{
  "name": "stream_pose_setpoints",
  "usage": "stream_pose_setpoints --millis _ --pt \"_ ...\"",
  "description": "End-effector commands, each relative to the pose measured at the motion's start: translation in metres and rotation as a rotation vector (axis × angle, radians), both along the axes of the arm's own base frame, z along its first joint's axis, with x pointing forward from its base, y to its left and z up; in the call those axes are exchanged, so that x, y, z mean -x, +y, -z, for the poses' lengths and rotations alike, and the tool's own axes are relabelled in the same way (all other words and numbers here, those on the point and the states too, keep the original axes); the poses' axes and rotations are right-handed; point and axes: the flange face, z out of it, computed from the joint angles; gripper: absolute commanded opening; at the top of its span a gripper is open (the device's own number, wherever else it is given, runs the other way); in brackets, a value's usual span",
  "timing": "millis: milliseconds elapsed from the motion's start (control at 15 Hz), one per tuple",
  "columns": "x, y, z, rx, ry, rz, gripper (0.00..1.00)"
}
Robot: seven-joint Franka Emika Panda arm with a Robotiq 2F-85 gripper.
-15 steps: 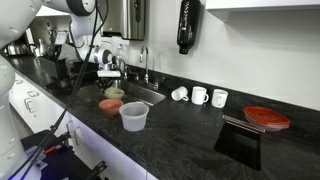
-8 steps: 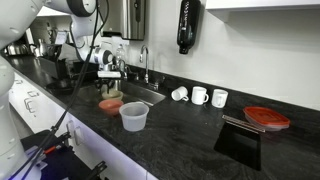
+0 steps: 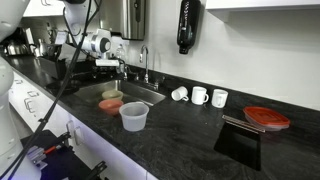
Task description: Pick the cream white bowl and put it in the sink
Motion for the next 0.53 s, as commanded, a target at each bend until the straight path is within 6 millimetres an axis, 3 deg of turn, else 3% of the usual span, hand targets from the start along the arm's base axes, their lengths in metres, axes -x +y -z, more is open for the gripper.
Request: stream_pose_setpoints --millis 0,133,333,467 --pt "0.005 0.003 -0.012 -0.012 0.009 0.008 1.00" --pt "0.009 0.004 -0.021 -0.012 0.006 0.007 1.00" --pt "0.007 0.002 -0.007 -0.009 0.023 0.012 1.00" --pt "0.006 0.003 -0.009 -0.011 0.020 0.012 1.00"
